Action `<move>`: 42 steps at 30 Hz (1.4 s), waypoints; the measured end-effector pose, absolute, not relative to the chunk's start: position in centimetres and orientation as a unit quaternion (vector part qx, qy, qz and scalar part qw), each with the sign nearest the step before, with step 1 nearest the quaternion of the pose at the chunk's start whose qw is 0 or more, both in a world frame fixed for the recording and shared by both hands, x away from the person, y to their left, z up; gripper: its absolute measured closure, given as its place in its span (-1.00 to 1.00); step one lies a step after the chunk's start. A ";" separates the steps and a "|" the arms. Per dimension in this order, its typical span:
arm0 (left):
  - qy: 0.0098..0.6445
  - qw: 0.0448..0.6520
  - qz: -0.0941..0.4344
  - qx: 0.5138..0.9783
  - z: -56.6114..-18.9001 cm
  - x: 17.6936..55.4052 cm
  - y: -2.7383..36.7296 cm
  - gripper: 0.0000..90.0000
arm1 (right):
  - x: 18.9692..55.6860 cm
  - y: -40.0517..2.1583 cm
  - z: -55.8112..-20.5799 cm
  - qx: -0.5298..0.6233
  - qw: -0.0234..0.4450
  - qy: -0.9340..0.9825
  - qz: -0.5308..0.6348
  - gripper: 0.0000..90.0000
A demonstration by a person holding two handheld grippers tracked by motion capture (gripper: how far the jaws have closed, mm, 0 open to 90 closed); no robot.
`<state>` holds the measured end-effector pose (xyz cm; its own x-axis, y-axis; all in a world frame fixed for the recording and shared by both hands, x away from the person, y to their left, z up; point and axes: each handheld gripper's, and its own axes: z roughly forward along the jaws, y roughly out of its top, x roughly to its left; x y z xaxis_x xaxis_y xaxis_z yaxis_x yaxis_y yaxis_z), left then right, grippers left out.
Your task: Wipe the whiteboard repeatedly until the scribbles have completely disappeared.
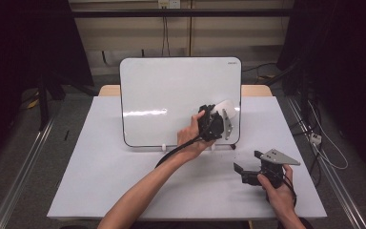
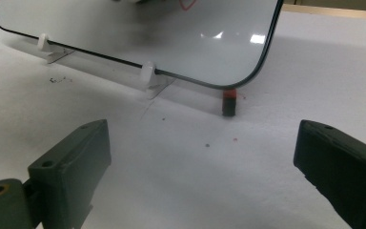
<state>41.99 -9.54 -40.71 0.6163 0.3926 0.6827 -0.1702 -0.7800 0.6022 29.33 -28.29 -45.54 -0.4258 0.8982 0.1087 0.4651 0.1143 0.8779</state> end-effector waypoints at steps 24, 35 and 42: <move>0.076 0.324 0.423 0.843 -38.8 43.7 -10.0 -0.31 | 29.3 -28.4 -45.5 0.481 0.234 0.708 0.461 -0.89; 0.065 0.314 0.445 0.836 -38.2 44.2 -9.8 -0.31 | 29.4 -28.4 -45.5 0.479 0.234 0.710 0.461 -0.89; 0.031 0.292 0.438 0.850 -39.5 43.0 -9.8 -0.31 | 29.4 -28.3 -45.6 0.478 0.236 0.710 0.460 -0.89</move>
<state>43.00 -9.79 -39.54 0.6140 0.3076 0.7269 -0.2039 -0.8279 0.5226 29.41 -28.29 -45.55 -0.4309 0.8963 0.1044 0.4622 0.1198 0.8787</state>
